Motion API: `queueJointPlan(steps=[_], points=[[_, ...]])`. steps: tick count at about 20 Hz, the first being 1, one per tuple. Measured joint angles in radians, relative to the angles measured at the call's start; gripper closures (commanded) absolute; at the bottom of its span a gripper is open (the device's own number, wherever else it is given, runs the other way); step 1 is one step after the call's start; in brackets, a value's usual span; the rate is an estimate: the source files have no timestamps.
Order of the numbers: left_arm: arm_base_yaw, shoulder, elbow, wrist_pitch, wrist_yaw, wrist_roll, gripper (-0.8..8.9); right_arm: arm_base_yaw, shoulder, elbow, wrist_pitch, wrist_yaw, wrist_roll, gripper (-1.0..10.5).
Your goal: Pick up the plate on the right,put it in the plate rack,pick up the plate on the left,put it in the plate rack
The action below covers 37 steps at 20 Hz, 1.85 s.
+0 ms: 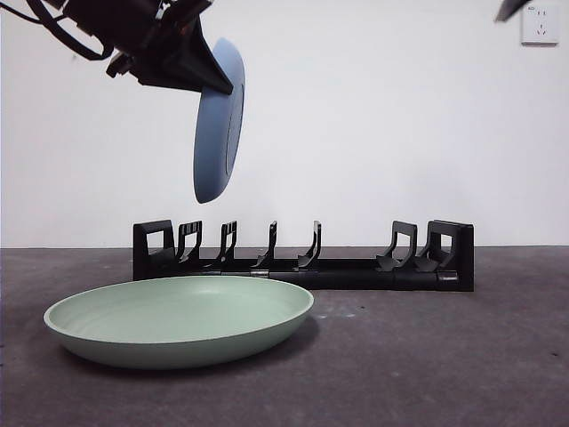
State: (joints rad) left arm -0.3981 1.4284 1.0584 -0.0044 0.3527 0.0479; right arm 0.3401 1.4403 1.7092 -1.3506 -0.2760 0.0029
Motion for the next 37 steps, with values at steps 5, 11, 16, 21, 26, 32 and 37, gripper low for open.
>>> queueJointPlan(steps=[5, 11, 16, 21, 26, 32, 37], points=[[0.014, 0.065, 0.0, 0.027, 0.0, 0.0, 8.2, 0.0, 0.0, -0.08, 0.052, 0.001, 0.0, 5.1], [0.016, 0.143, 0.0, 0.037, -0.003, 0.002, 8.2, 0.0, 0.0, -0.095, 0.072, 0.003, -0.003, 5.1], [0.018, 0.185, 0.0, 0.032, -0.034, 0.016, 8.2, 0.0, 0.0, -0.095, 0.073, 0.003, -0.004, 5.1], [0.018, 0.189, 0.0, 0.006, -0.058, 0.054, 8.14, 0.0, 0.0, -0.095, 0.072, 0.004, -0.014, 5.1], [0.018, 0.189, 0.003, -0.011, -0.054, 0.082, 7.31, 0.0, 0.0, -0.095, 0.072, 0.003, -0.015, 5.1], [0.018, 0.189, 0.003, -0.036, -0.055, 0.082, 6.15, 0.0, 0.0, -0.095, 0.066, 0.003, -0.015, 5.1], [0.012, 0.164, 0.003, -0.048, -0.027, 0.08, 6.15, 0.0, 0.0, -0.095, 0.066, 0.004, -0.015, 5.1]])
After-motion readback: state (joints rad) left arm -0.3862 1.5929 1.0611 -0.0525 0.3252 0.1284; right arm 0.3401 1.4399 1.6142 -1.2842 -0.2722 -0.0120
